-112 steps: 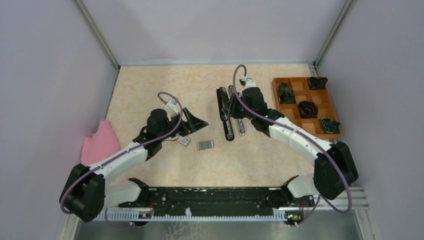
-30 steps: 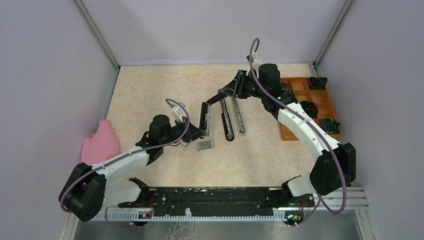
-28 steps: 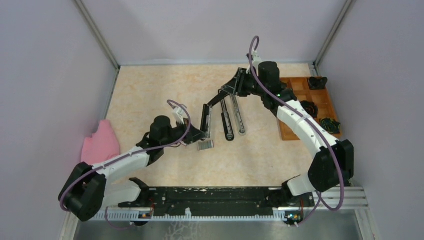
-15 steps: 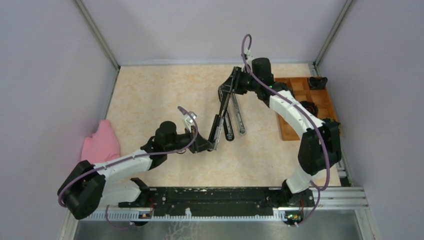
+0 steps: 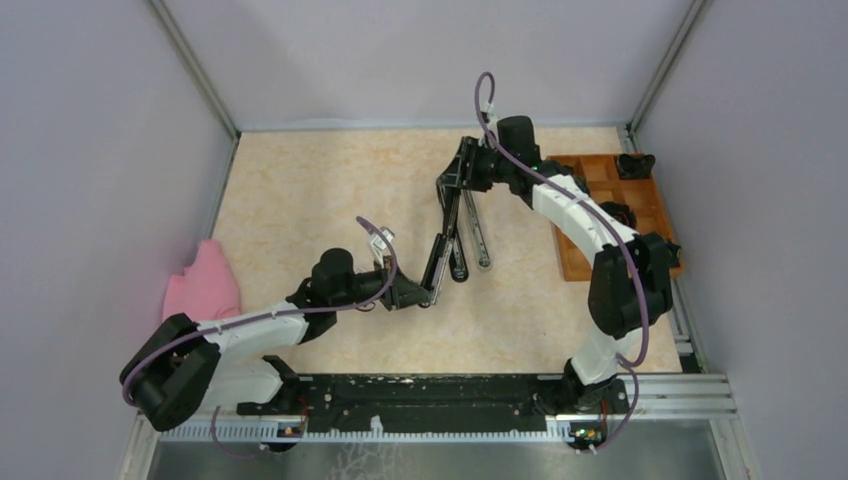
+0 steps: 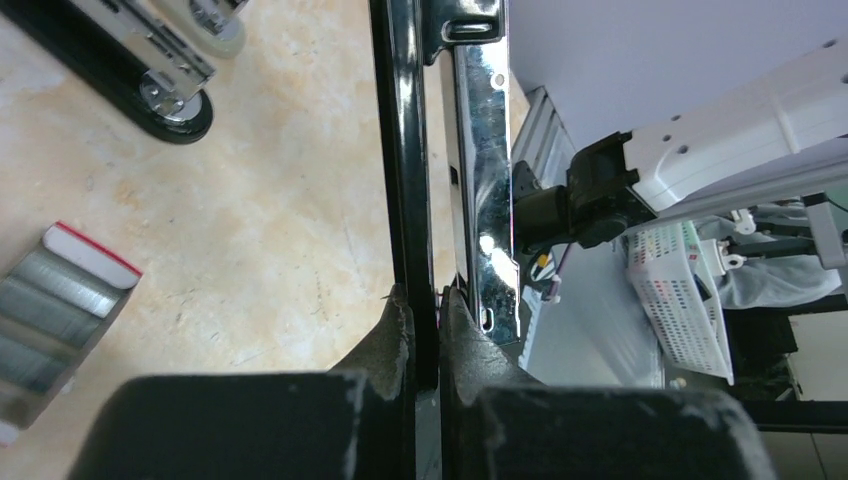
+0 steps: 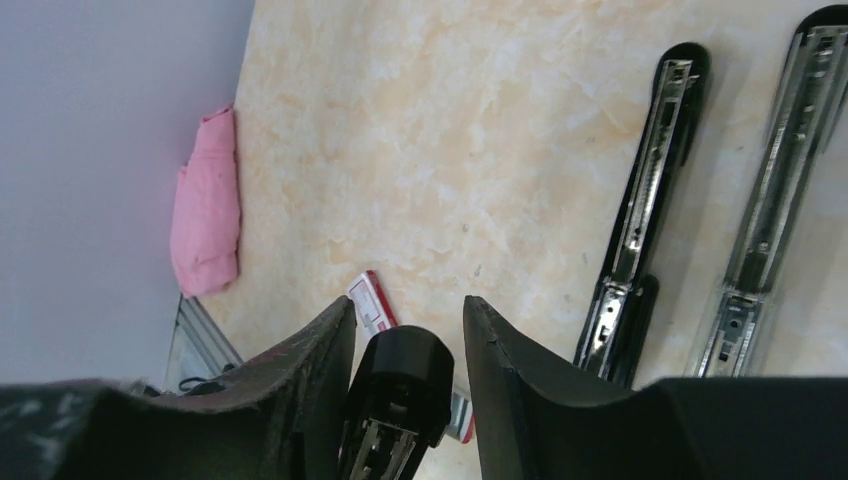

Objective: Load the staples into the stapler

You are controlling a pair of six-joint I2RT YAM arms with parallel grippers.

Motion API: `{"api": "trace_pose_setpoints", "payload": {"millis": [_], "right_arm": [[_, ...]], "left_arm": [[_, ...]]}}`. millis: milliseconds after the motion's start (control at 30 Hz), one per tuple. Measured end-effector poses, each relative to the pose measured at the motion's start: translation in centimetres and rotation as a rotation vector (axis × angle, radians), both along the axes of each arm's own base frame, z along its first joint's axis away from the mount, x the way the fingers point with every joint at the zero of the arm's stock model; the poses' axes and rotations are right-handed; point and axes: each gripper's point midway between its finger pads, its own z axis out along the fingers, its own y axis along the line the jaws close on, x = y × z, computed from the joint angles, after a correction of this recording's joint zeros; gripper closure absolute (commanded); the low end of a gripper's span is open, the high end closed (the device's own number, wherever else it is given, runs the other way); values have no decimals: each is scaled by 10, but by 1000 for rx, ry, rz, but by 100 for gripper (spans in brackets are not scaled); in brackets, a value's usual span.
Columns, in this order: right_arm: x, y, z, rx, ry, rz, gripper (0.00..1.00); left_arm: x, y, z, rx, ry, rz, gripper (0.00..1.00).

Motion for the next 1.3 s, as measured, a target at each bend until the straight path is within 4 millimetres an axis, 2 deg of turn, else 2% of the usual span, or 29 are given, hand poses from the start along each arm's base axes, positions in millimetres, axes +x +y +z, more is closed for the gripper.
{"api": "trace_pose_setpoints", "payload": {"millis": [167, 333, 467, 533, 633, 800, 900, 1133, 1300], "right_arm": [[18, -11, 9, -61, -94, -45, 37], [37, -22, 31, -99, -182, -96, 34], [36, -27, 40, -108, -205, -117, 34], [31, -30, 44, -106, -212, -119, 33], [14, -35, 51, -101, -225, -119, 33], [-14, -38, 46, -98, -214, -114, 33], [-31, -37, 33, -107, -184, -107, 33], [-71, -12, -14, -127, -69, -35, 34], [-85, -1, -26, -123, -33, -14, 37]], "left_arm": [[-6, -4, 7, -45, 1, -16, 100], [-9, -6, 7, -77, 15, -17, 100], [-4, -6, -1, -76, 59, 22, 100], [0, -5, -6, -71, 83, 53, 100], [6, -4, -11, -64, 111, 95, 100], [16, -4, -18, -54, 141, 153, 100], [22, -5, -20, -51, 159, 180, 100], [34, -11, -16, -65, 181, 215, 100], [38, -14, -12, -75, 187, 220, 100]]}}
